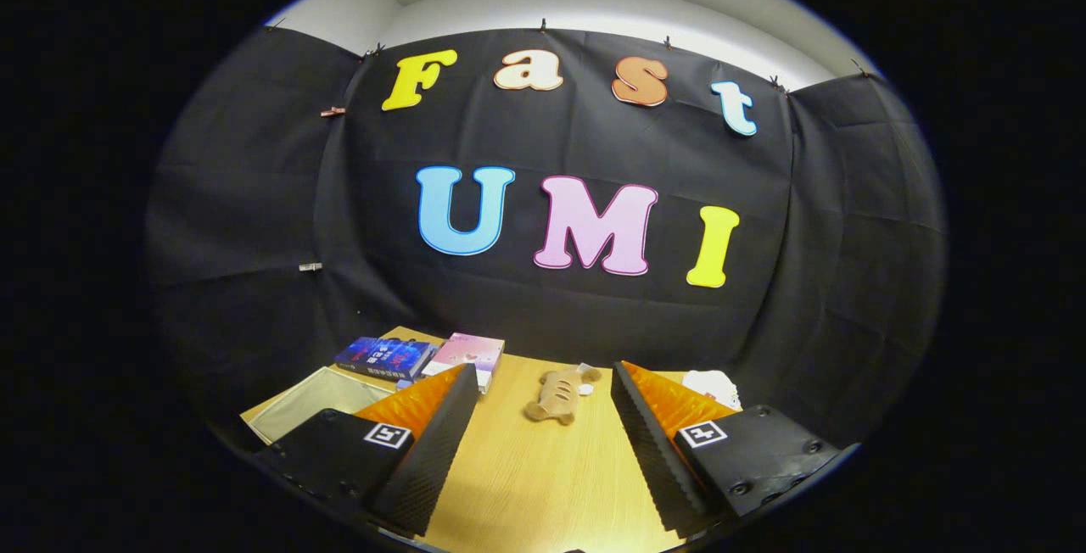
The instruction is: Open the storage box then place both shoes into the box .Put the left shoe in first, then the right shoe, with the right side of both shoes facing outward in a uniform manner.
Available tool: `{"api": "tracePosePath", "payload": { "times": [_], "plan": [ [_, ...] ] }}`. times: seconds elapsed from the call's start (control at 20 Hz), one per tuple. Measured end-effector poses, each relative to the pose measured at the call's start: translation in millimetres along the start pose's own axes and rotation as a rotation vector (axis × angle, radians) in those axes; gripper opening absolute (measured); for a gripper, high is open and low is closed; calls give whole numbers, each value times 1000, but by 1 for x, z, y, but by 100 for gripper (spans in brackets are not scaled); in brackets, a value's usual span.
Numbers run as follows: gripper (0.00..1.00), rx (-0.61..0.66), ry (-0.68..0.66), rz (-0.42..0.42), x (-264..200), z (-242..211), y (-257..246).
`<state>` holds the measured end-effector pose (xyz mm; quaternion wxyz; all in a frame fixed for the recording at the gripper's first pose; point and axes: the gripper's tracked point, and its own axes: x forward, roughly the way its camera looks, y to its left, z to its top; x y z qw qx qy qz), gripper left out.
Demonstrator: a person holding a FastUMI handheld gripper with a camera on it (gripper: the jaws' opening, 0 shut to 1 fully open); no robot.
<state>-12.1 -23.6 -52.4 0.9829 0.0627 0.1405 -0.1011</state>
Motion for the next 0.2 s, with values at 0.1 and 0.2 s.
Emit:
{"api": "tracePosePath", "payload": {
  "times": [0.1,0.2],
  "plan": [
    [98,-7,-27,-15,-1,8,-2],
    [98,-15,-34,-26,-2,9,-2]
  ]
}}
